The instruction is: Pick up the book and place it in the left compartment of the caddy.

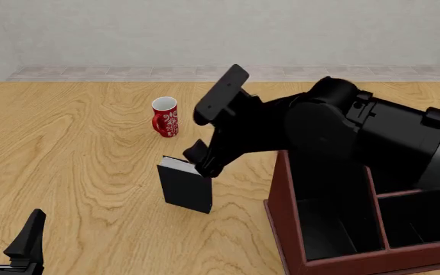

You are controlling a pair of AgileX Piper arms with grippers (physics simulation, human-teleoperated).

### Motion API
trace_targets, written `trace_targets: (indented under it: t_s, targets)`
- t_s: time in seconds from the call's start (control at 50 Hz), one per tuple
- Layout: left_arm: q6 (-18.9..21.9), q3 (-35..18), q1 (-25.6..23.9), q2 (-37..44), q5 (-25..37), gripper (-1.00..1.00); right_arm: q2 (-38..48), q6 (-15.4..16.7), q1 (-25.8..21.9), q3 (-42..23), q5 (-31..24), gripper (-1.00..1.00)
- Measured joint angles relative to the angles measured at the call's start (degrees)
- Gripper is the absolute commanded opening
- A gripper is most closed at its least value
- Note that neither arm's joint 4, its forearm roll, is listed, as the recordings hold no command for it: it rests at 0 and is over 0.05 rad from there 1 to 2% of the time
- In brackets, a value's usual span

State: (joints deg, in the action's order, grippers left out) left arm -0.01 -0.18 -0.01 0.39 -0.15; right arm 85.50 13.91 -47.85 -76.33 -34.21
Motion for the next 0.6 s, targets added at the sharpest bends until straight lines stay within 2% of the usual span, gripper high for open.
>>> trace_targets:
  t_s: [0.6]
  targets:
    - [0.0,0.0,0.0,0.0,0.0,1.0,9.9,5.01,3.77,-6.86,-6.19,1.0]
